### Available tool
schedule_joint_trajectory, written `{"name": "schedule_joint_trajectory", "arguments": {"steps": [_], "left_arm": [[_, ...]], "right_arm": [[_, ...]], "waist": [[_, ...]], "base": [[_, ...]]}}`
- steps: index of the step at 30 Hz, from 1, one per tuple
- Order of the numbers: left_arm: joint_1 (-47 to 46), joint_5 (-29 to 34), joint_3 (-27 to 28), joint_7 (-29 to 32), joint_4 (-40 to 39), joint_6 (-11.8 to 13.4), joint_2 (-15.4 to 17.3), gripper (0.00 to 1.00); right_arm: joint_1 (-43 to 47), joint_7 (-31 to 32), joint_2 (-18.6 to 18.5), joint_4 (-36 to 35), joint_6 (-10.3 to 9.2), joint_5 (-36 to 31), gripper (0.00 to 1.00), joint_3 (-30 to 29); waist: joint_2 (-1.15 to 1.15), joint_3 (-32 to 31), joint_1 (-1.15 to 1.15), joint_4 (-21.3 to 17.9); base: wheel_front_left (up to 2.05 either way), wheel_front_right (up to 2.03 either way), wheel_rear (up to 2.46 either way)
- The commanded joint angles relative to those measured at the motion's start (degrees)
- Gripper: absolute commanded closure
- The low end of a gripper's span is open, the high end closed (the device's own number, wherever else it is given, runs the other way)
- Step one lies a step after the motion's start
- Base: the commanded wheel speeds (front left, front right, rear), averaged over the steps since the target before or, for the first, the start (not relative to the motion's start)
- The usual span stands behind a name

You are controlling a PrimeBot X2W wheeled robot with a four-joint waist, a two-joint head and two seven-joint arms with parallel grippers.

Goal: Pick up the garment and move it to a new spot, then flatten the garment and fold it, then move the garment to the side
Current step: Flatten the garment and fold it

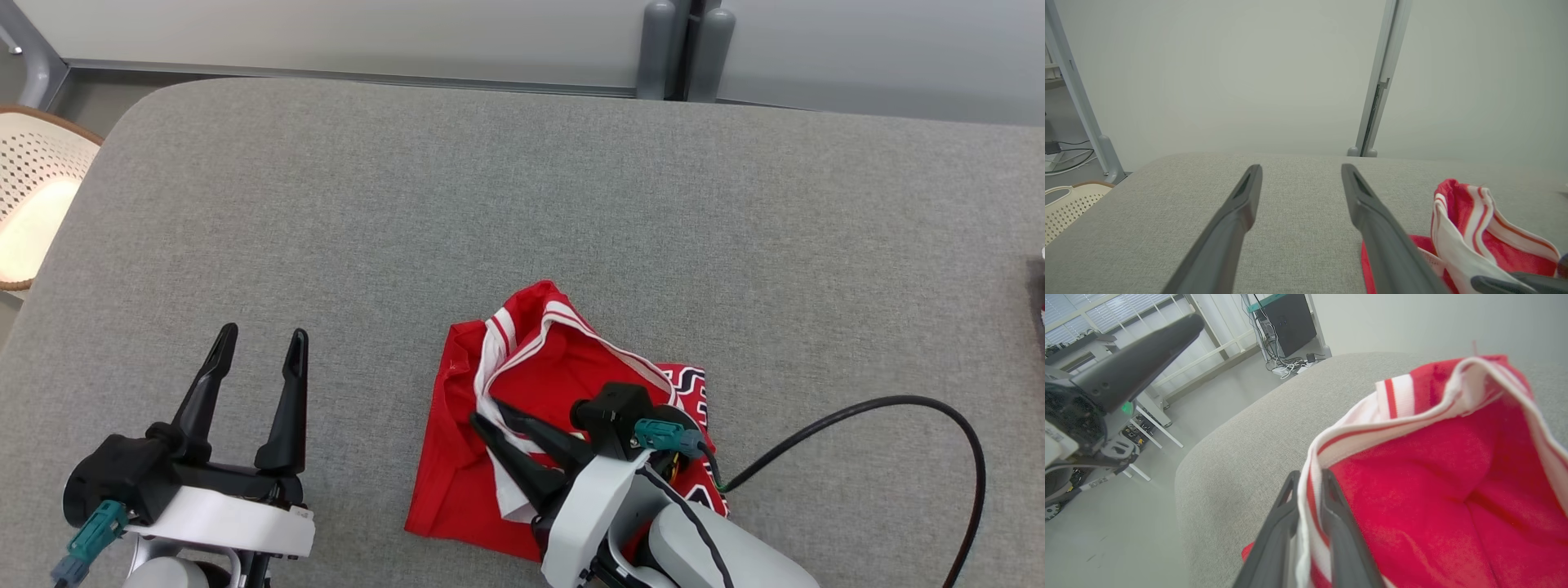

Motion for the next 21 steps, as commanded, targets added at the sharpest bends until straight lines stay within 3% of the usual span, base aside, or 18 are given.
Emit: {"name": "schedule_joint_trajectory", "arguments": {"steps": [1,9,14,21], "left_arm": [[-0.79,-0.29,0.28,-0.17,0.08,-0.28,0.01,0.00],[-0.66,0.41,1.00,-0.45,0.47,-0.41,-0.63,0.00],[0.92,1.00,1.79,-0.51,0.12,0.32,-0.61,0.00],[2.68,1.84,2.63,-0.54,-0.39,1.41,0.40,0.00]], "right_arm": [[-0.87,-0.56,-0.09,-0.01,-0.01,-0.02,0.00,0.27],[-2.80,-4.72,-0.11,-3.97,-0.01,-3.50,0.00,1.08],[1.98,-7.63,-0.17,-10.06,-0.01,-8.41,0.00,-7.74],[13.22,-7.12,-0.11,-18.75,-0.01,-17.03,0.00,-26.96]], "waist": [[0.00,0.06,0.00,0.01],[0.00,-1.08,0.00,-0.31],[0.00,-2.59,0.00,-2.23],[0.00,-4.26,0.00,-5.13]], "base": [[0.00,0.00,0.00],[0.00,0.00,0.00],[0.00,0.00,0.00],[0.00,0.00,0.00]]}}
